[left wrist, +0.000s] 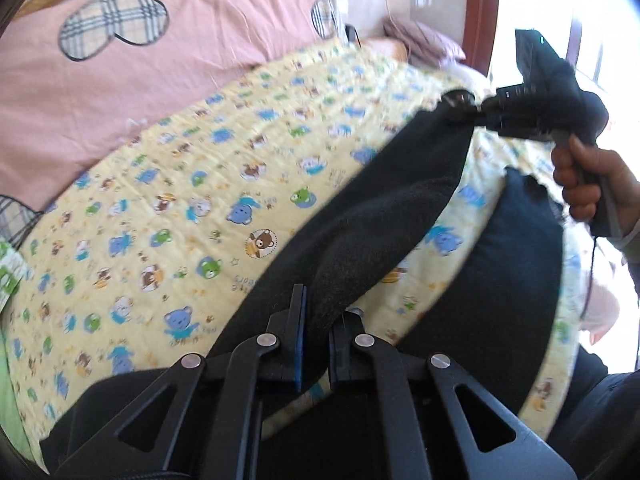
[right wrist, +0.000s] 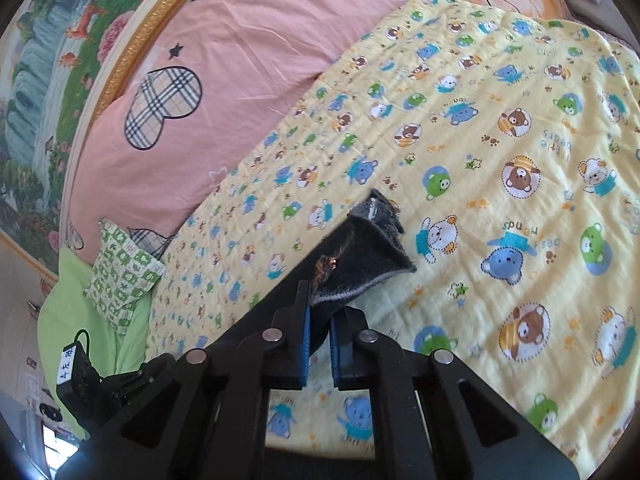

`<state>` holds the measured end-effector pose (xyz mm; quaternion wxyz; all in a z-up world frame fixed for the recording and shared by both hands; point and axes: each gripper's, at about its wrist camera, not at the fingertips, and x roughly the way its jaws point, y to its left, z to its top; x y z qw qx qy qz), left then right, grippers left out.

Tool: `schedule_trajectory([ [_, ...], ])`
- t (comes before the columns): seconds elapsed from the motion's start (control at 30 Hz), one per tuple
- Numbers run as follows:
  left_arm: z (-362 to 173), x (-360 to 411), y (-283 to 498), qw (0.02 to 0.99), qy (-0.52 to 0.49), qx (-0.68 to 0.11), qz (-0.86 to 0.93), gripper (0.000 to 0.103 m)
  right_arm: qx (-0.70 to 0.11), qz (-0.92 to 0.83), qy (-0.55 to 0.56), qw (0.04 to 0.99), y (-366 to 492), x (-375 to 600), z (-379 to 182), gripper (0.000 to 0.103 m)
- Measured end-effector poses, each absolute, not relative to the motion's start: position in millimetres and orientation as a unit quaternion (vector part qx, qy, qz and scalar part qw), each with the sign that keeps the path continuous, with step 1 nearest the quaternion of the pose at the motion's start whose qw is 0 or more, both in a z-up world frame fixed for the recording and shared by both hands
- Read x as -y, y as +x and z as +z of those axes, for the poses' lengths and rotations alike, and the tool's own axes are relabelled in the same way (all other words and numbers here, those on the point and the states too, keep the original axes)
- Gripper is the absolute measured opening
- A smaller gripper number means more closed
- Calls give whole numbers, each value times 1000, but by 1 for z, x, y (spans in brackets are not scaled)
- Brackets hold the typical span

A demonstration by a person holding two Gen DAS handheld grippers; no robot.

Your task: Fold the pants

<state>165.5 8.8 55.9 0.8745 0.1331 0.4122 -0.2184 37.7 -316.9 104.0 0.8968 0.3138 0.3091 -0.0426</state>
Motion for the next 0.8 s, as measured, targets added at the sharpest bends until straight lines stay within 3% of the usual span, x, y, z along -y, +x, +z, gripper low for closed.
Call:
schedule_trajectory([
  [0.37, 65, 7, 90, 877, 108, -401, -242, 7, -314, -26, 296, 902, -35, 299, 119, 9],
  [0.8, 45, 28, 47, 870, 101, -415, -247, 7, -322, -50, 305, 895, -98, 299, 92, 9],
])
